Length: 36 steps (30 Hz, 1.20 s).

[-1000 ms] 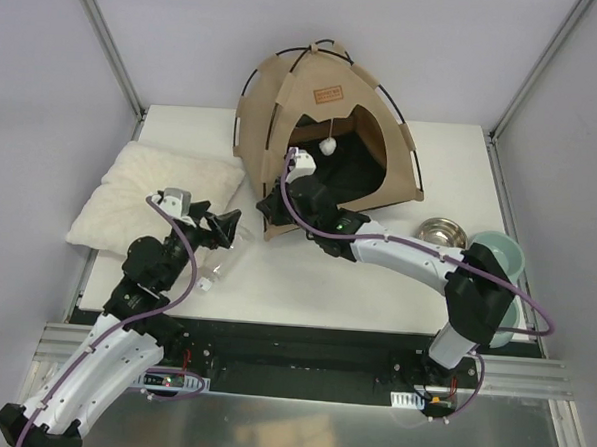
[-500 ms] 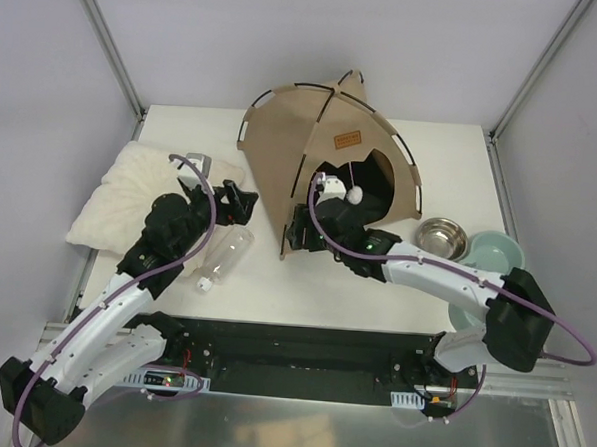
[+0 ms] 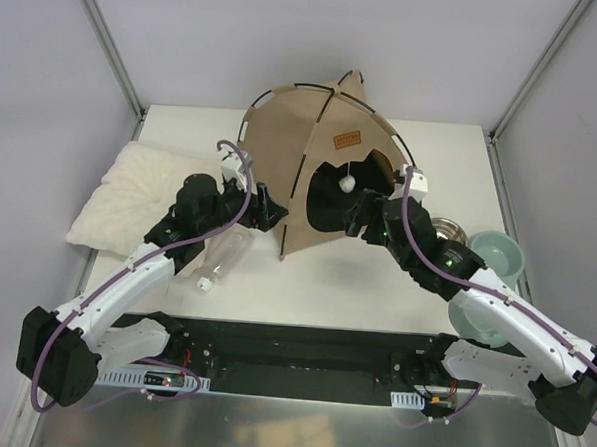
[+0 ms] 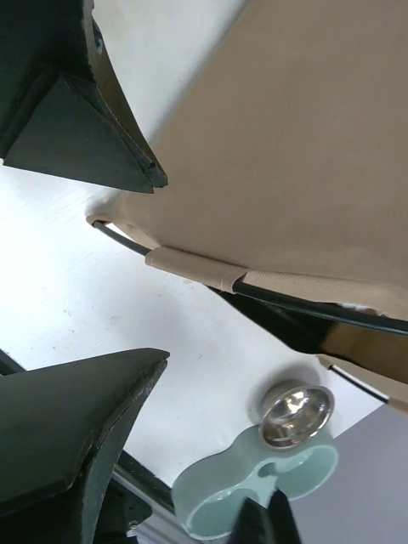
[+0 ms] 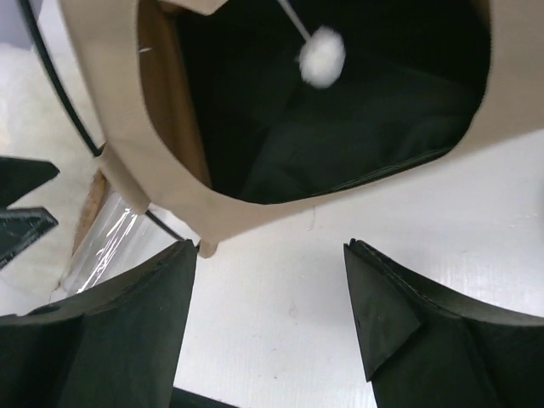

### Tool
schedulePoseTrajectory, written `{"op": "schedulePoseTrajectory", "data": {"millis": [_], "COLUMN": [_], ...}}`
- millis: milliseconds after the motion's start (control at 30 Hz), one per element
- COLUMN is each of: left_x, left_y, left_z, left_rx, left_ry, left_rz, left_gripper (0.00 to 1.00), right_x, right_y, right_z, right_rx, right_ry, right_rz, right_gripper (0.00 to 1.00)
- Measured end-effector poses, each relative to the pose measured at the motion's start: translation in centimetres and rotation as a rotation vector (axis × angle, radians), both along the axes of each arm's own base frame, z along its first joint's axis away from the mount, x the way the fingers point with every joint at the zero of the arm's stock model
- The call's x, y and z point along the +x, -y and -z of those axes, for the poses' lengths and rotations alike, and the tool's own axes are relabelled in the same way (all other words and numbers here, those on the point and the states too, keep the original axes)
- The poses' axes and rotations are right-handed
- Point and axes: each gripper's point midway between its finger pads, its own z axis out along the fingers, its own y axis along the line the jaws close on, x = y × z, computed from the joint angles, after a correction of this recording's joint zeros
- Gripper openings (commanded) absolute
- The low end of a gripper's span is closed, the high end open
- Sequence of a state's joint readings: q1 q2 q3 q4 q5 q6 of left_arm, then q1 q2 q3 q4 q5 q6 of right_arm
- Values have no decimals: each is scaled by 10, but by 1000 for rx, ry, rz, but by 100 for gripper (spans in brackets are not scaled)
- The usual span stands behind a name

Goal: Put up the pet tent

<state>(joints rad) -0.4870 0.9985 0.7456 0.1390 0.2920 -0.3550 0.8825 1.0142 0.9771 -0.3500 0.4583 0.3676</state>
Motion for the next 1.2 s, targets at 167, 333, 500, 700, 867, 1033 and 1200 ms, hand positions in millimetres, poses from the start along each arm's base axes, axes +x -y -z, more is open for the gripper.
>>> {"op": "schedulePoseTrajectory", "data": {"millis": [167, 333, 500, 700, 867, 1033, 1200], "left_x": [-2, 9, 31, 42, 44, 54, 62], "left_y": [20, 36, 36, 43, 39, 31, 22], "left_z": [19, 43, 56, 44, 43, 48, 48], "left_rx": [24, 107, 208, 303, 326, 359, 377], "left_ry": [-35, -54, -34, 41, 70, 68, 80], "left_rz": [80, 96, 57, 155, 238, 259, 236], "left_gripper": [74, 55, 29, 22, 22, 25, 46], "right_x": [3, -2, -7, -15, -17, -18, -21], "right_y": [20, 29, 33, 43, 49, 51, 53], "right_z": [0, 7, 12, 4, -12, -13, -10], "right_rx": [-5, 7, 46, 91, 119, 123, 120], "right_ry": [-33, -92, -143, -150, -132, -140, -157], "right_rz": [70, 116, 165, 207, 229, 242, 252], "right_gripper": [75, 73, 71, 71, 72, 71, 72]}}
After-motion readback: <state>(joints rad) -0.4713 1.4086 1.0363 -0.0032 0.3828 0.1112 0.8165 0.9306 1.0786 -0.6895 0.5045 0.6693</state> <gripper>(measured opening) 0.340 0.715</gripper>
